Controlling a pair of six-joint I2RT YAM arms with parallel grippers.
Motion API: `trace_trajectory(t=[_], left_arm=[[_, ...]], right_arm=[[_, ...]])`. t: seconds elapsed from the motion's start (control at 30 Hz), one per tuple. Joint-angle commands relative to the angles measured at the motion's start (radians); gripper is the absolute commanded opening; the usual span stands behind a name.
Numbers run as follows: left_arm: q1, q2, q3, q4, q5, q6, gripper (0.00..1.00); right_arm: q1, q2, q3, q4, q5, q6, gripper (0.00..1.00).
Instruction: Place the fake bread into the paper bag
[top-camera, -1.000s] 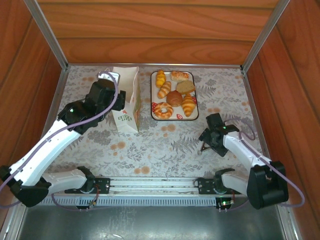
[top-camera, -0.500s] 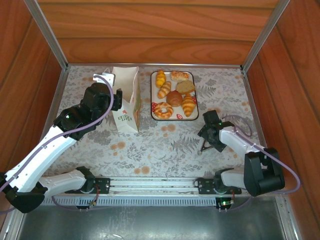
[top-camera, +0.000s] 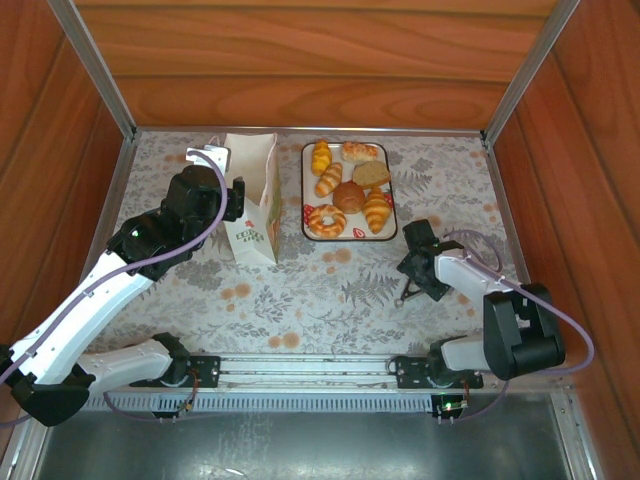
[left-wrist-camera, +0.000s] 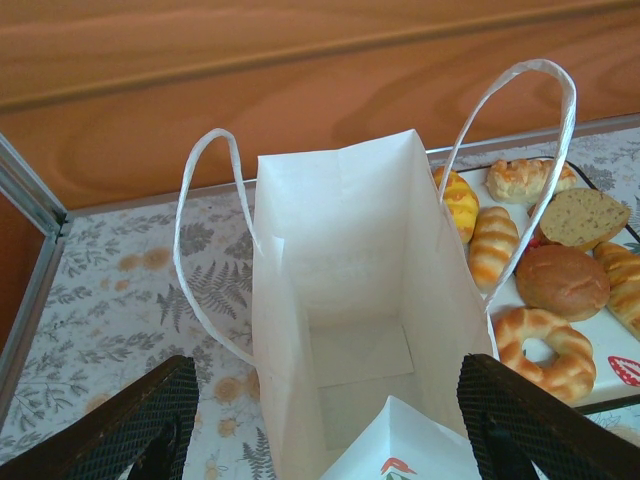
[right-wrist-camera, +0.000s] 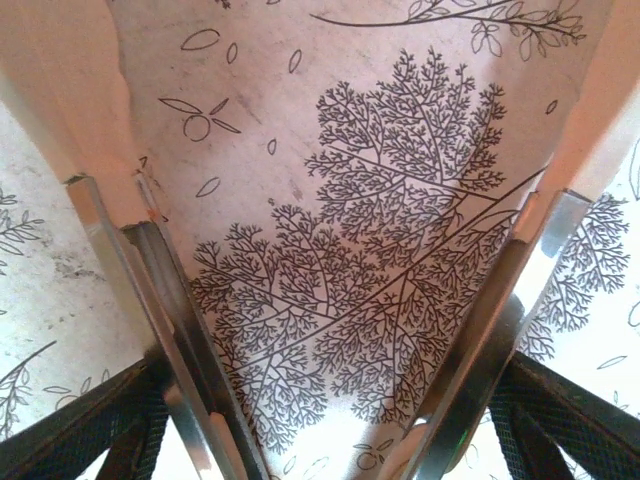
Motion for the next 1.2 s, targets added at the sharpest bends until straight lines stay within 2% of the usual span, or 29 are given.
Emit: trace_trajectory(t=[0.0, 0.37, 0.5, 0.63, 1.0, 1.07, 1.17], left_arm=[[-0.009, 0.000, 0.003, 0.016, -0.016, 0.006, 0.73], [-0.009, -0.007, -0.003, 0.016, -0.014, 0.006, 0.73], [-0.008, -0.014, -0.003, 0.016, -0.013, 0.003, 0.73], [-0.009, -0.023, -0.005, 0.016, -0.011, 0.000, 0.73], [-0.009, -0.024, -0.004, 0.017, -0.034, 0.006, 0.73], [-0.009, -0.039, -0.005, 0.019, -0.041, 0.003, 0.78], [0.005, -0.065, -0.008, 0.031, -0.037, -0.003, 0.91]], right_arm=[[0.008, 0.021, 0.012, 0.016, -0.015, 0.017, 0.81], [0.008, 0.065, 0.032, -0.014, -0.053, 0.019, 0.75], [0.006, 0.045, 0.020, -0.013, -0.057, 0.023, 0.63], [0.007, -0.016, 0.022, -0.054, -0.021, 0.020, 0.55], [0.007, -0.264, 0.089, -0.168, 0.062, -0.111, 0.51], [0.006, -0.310, 0.100, -0.168, 0.066, -0.146, 0.51], [-0.004, -0.368, 0.125, -0.164, 0.066, -0.211, 0.51]])
